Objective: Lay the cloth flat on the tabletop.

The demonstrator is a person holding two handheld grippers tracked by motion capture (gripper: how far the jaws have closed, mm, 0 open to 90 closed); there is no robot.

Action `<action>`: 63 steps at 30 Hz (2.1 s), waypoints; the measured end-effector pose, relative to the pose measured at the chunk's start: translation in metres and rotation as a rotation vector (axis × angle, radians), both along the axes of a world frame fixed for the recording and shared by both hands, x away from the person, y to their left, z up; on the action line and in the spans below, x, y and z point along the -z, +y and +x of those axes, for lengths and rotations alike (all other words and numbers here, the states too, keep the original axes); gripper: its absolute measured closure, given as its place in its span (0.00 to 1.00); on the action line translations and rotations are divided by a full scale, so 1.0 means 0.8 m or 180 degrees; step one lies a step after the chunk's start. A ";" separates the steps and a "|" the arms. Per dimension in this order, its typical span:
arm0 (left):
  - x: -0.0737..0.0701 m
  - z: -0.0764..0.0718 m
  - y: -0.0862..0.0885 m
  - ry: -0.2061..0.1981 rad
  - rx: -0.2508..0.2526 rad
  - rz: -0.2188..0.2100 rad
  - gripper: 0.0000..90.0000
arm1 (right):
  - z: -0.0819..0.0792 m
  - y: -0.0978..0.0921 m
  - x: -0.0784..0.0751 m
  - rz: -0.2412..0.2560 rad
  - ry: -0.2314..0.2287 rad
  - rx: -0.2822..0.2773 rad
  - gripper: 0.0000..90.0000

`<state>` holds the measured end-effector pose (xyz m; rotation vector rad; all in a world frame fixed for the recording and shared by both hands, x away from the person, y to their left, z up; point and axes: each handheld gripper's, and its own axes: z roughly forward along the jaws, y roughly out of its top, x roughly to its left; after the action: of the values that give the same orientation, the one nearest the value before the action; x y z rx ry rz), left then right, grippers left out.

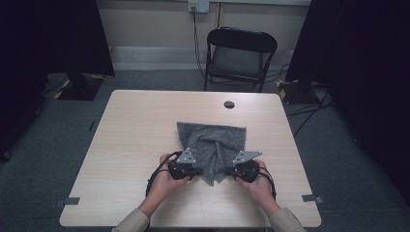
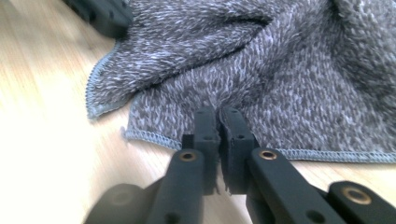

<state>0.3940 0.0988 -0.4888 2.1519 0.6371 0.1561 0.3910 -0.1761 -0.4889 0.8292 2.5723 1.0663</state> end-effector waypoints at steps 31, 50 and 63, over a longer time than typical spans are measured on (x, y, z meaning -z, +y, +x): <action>0.008 -0.011 -0.016 0.0025 0.0026 0.0143 0.98 | -0.004 -0.001 0.006 0.0279 0.0177 0.0021 0.98; -0.023 0.008 0.072 0.0089 -0.0379 -0.0115 0.98 | 0.001 -0.062 -0.015 0.0471 0.0257 0.0116 0.98; -0.024 0.003 0.122 0.0103 -0.0607 -0.0183 0.89 | -0.002 -0.102 -0.021 0.0480 0.0273 0.0228 0.86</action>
<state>0.3964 0.1964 -0.4699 2.0405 0.8557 0.2037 0.3894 -0.2577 -0.4718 1.0165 2.5338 1.2409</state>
